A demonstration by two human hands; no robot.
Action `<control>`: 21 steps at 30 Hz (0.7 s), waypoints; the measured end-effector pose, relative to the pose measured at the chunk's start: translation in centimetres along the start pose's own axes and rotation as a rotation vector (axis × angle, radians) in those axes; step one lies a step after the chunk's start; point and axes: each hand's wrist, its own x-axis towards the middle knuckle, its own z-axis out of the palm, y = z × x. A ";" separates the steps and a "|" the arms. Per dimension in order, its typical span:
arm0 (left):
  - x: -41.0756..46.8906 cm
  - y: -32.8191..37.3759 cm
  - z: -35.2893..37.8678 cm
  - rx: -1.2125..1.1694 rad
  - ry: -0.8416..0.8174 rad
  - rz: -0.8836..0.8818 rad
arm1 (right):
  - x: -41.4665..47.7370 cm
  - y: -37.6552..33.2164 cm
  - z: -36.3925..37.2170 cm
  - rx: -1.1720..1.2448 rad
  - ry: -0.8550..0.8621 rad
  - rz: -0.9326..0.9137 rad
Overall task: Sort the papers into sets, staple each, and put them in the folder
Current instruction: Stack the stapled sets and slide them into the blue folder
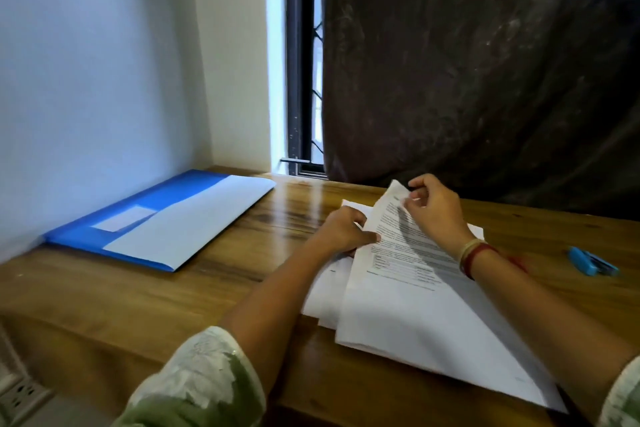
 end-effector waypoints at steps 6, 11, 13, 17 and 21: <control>0.2 -1.5 -1.6 0.089 0.081 -0.042 | -2.2 -2.1 7.4 -0.208 -0.272 0.106; 0.2 -4.0 -7.6 0.380 0.204 -0.022 | -3.3 -1.4 8.3 -0.470 -0.404 0.054; -0.1 -5.7 -11.5 0.624 0.266 -0.006 | -3.4 -1.4 8.3 -0.523 -0.408 0.037; -1.8 -9.2 -18.7 1.115 0.233 -0.261 | -3.7 -1.6 8.4 -0.585 -0.403 0.007; -3.7 -11.7 -22.1 1.023 -0.023 -0.633 | -3.8 -1.7 8.4 -0.605 -0.406 0.000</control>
